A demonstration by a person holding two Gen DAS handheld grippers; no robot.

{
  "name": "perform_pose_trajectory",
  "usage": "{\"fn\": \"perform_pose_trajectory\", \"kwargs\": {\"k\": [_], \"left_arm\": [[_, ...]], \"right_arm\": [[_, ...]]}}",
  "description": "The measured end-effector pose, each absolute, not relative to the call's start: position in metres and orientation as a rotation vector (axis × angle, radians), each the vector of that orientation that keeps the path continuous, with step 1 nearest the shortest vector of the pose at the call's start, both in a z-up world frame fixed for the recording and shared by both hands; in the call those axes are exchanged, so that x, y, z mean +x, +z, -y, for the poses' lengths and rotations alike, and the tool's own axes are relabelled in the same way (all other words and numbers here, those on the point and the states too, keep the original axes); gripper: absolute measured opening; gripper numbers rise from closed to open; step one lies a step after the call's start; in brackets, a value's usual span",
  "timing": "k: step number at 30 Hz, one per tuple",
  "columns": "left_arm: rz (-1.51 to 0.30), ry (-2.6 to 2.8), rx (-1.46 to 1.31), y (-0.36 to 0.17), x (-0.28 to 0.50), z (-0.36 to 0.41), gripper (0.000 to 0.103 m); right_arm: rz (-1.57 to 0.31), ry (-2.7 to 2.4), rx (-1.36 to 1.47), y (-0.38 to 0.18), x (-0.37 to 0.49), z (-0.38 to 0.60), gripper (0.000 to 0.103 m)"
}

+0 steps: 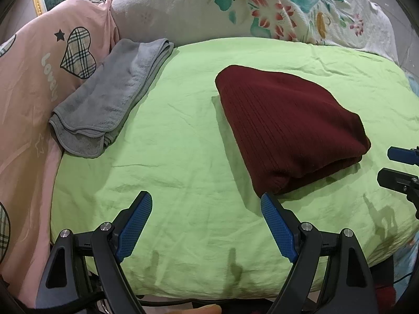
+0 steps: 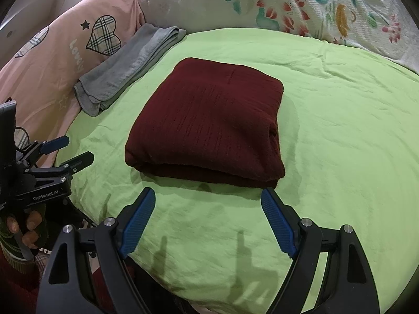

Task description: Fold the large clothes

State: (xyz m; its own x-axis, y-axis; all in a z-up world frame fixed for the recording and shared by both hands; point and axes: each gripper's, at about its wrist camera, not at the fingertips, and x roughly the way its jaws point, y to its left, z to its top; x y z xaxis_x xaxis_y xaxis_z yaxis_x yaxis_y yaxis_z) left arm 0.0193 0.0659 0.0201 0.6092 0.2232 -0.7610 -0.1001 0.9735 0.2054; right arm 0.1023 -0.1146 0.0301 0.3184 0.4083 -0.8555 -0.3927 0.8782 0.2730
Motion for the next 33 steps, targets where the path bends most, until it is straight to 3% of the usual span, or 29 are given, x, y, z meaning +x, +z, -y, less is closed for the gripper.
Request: {"fn": "perform_pose_trajectory", "kwargs": {"k": [33], "left_arm": [[-0.886, 0.174, 0.138, 0.0214, 0.0225, -0.0583, 0.086]], "right_arm": [[-1.123, 0.535, 0.021, 0.0331, 0.1016, 0.1114, 0.083]]}}
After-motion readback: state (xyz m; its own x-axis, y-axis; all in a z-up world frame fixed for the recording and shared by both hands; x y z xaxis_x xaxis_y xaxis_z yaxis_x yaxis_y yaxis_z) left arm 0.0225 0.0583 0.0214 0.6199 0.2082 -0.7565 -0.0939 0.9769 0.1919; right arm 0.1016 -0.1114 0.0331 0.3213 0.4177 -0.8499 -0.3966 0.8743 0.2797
